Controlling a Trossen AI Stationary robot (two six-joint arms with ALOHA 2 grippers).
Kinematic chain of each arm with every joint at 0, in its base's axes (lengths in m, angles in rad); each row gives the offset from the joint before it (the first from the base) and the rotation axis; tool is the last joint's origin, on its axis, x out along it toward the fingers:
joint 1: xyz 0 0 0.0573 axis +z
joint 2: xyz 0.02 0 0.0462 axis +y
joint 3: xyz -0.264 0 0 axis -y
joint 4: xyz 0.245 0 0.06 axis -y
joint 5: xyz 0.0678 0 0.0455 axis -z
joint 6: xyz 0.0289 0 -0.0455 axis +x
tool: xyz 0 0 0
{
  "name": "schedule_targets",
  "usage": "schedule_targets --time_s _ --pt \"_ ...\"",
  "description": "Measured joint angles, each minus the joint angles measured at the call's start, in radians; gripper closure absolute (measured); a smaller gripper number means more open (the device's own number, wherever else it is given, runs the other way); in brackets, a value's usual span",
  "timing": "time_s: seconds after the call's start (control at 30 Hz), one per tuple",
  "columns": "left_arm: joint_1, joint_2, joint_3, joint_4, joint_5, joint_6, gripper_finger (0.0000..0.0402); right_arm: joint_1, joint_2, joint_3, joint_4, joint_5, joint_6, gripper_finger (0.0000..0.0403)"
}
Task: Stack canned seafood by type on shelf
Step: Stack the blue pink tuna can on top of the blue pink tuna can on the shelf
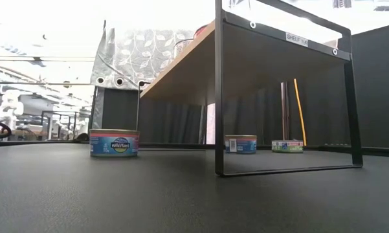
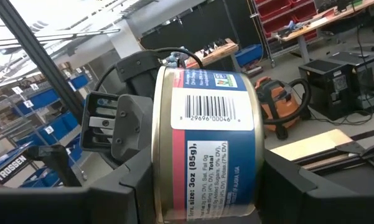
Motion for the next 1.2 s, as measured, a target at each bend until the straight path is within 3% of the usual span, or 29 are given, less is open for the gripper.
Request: schedule_targets --time_s 0.2,0.47,0.63,1.0,1.2 --pt "0.008 0.000 0.000 0.003 0.015 -0.003 0.0140 0.000 0.001 0.000 0.001 0.003 0.002 0.0206" --pt "0.009 0.000 0.000 0.001 0.030 0.001 0.0200 0.000 0.000 0.000 0.002 0.000 0.021 0.0206" --pt "0.009 0.000 0.000 0.000 0.028 -0.005 0.0203 0.000 0.000 0.000 -0.003 0.008 0.013 0.0200" --pt "0.008 0.000 0.000 -0.001 0.027 -0.028 0.0198 -0.042 -0.058 0.000 -0.091 0.018 -0.063 0.0070" --pt "0.012 0.000 -0.001 -0.006 0.030 -0.113 0.0198 -0.064 -0.131 0.000 -0.161 0.077 -0.134 0.0049"
